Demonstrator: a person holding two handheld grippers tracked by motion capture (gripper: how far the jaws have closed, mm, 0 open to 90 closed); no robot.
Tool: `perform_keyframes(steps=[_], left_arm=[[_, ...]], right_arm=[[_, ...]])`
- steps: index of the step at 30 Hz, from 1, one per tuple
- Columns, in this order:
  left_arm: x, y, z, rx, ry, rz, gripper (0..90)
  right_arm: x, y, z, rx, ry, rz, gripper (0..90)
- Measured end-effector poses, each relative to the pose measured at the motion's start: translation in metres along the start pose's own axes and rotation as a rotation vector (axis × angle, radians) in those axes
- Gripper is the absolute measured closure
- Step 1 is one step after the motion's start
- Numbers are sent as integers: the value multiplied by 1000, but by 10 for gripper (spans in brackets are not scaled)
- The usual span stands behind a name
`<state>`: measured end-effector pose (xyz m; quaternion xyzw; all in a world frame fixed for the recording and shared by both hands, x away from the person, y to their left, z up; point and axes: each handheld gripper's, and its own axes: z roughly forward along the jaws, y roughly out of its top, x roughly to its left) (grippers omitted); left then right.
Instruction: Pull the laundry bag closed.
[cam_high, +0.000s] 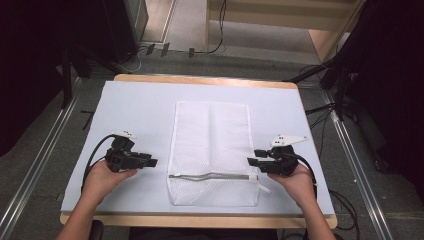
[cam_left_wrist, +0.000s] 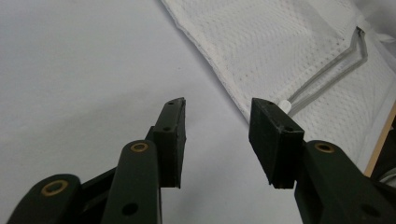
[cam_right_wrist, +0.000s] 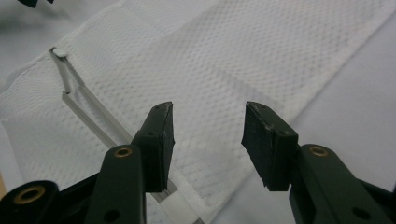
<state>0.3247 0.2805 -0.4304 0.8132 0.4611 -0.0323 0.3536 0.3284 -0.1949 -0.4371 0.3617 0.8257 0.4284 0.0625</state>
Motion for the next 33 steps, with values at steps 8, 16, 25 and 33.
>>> perform_keyframes(steps=[8, 16, 25, 33], left_arm=[[-8, -5, -7, -25, 9, 10, 711], [-16, -10, -5, -44, 6, 21, 852], [-23, -10, -1, -34, -11, 24, 900], [-23, -10, -1, -38, -16, 17, 900]], right_arm=[[21, 11, 15, 14, 53, -65, 588], [40, 22, 31, 33, 96, -101, 627], [61, 34, 53, 43, 162, -153, 695], [76, 46, 70, 47, 204, -185, 708]])
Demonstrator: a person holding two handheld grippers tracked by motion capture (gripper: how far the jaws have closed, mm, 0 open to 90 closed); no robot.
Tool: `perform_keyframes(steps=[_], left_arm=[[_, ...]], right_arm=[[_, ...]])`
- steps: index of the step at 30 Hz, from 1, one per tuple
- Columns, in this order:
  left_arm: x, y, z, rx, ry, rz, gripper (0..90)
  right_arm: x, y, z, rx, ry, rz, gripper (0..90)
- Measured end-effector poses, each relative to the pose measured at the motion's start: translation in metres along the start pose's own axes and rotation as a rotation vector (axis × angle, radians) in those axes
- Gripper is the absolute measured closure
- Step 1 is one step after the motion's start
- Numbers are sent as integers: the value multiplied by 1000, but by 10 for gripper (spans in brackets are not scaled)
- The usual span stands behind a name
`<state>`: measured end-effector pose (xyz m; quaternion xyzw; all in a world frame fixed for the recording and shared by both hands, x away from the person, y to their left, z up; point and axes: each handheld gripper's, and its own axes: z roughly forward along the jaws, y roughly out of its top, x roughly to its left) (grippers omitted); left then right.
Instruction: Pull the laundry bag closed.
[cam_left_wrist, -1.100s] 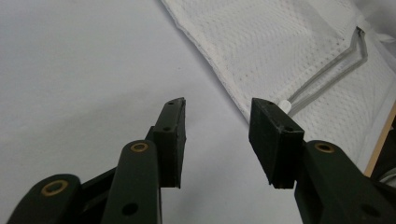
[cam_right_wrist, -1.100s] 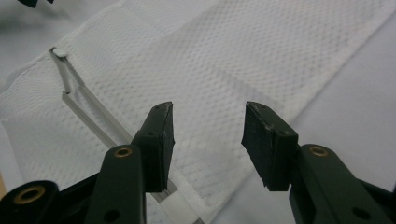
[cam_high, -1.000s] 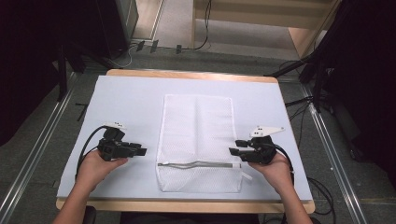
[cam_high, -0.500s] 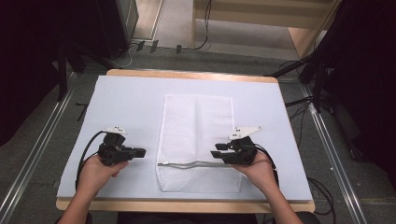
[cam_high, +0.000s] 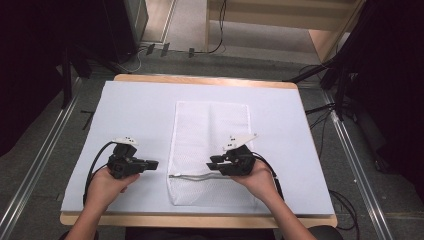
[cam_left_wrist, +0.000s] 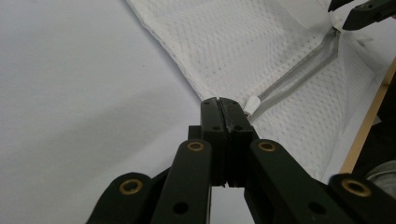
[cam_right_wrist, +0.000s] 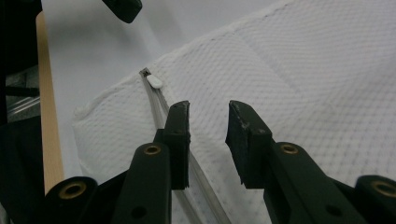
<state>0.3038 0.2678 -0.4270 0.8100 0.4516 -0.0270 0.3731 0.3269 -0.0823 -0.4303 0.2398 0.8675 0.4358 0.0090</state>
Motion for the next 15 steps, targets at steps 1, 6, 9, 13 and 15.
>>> perform_keyframes(steps=[1, 6, 9, 13, 15], left_arm=[[0, 0, 0, 2, -2, -3, 900], [0, -1, 0, -2, -8, -13, 900], [0, -2, 1, 2, -3, -12, 900], [-1, -3, 4, 7, -5, -10, 900], [-2, -3, 5, 11, -6, -9, 900]], right_arm=[[2, 3, 3, 5, 2, -8, 708], [8, 11, 18, 14, 29, -35, 724], [11, 14, 26, 24, 44, -38, 733], [14, 18, 36, 36, 59, -48, 750], [16, 21, 42, 52, 69, -56, 769]])
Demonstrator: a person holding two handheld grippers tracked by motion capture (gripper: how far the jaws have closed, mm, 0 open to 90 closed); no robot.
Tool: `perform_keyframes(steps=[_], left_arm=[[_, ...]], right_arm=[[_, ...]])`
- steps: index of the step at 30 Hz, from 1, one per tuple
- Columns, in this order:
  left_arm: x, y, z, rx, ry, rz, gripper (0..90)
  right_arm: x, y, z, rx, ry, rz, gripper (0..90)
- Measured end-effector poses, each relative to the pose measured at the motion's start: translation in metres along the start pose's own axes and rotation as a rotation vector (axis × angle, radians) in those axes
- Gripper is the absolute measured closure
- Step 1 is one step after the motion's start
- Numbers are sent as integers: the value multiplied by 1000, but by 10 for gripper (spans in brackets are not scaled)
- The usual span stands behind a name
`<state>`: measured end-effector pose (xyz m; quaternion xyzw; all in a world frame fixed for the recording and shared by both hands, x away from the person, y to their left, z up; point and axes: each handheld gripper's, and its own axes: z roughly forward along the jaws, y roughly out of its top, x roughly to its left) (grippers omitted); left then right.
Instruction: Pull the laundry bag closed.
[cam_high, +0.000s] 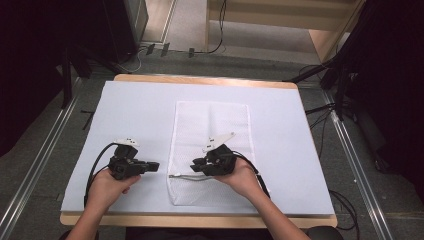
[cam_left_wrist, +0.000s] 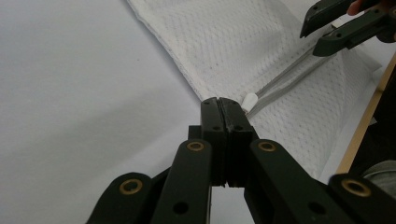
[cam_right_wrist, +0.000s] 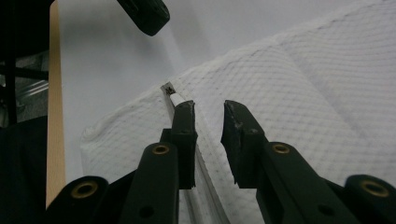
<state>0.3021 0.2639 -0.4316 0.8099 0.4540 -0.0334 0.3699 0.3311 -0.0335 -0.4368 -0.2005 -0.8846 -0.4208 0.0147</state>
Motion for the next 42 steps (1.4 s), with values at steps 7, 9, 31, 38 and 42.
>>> perform_keyframes(steps=[7, 9, 31, 38, 42], left_arm=[[1, 0, 2, 5, -7, -7, 900], [1, 0, 2, 5, -10, -10, 900], [-3, 4, 25, 34, -28, -18, 900], [-7, 6, 37, 78, -19, 2, 900], [-7, 5, 41, 85, -16, 0, 900]], right_arm=[[5, 13, 19, 18, 28, -32, 803], [7, 16, 25, 24, 32, -46, 818], [14, 12, 67, 74, 59, -86, 796], [21, 8, 66, 68, 47, -104, 820], [19, 8, 68, 52, 60, -67, 755]])
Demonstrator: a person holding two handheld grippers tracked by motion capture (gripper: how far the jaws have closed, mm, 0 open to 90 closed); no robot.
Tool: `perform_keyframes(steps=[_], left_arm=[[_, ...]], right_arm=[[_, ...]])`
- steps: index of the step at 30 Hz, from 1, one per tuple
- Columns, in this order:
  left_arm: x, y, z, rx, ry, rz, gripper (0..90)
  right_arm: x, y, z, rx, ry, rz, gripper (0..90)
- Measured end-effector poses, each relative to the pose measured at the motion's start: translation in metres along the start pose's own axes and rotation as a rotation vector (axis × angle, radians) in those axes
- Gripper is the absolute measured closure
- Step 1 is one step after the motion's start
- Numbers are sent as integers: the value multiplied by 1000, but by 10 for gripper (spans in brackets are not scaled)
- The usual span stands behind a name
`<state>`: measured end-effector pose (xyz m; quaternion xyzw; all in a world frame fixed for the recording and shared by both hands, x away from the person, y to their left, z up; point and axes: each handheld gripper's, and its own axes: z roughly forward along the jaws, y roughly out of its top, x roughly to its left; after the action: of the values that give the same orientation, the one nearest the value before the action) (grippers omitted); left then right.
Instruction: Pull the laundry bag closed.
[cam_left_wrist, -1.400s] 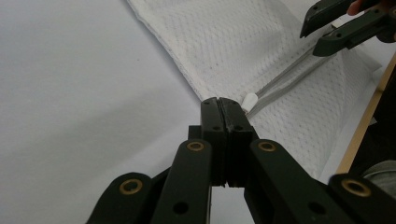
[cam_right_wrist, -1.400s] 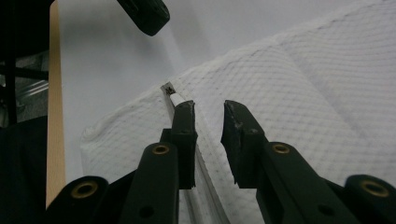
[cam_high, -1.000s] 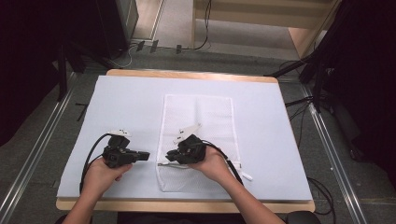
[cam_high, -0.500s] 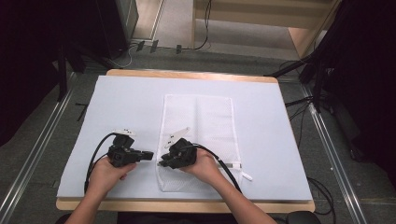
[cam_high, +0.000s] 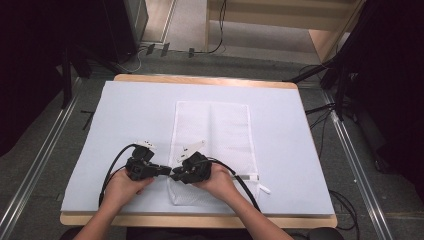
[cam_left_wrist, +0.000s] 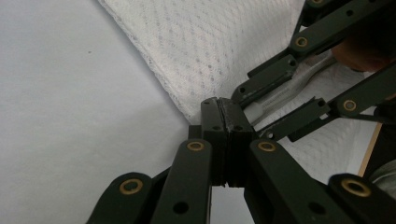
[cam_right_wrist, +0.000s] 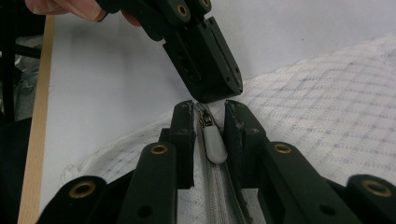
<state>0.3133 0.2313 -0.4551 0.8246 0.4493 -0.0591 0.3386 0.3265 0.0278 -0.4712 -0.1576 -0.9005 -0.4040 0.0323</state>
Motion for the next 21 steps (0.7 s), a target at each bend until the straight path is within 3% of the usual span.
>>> perform_keyframes(steps=[2, 5, 10, 14, 21], left_arm=[[1, -1, 1, -7, -10, -2, 900], [2, -3, 2, -13, -18, -2, 900], [-4, -5, 2, -18, 18, 27, 900], [-4, -5, 2, -18, 21, 38, 900], [-4, -5, 3, -19, 23, 29, 900]], right_arm=[[2, -1, 1, 3, -22, -20, 820], [5, -3, 1, -11, -36, -41, 842], [4, -4, 0, -7, -22, -28, 854], [4, -4, -2, -1, -22, -28, 861], [3, -4, -4, 3, -16, -17, 871]])
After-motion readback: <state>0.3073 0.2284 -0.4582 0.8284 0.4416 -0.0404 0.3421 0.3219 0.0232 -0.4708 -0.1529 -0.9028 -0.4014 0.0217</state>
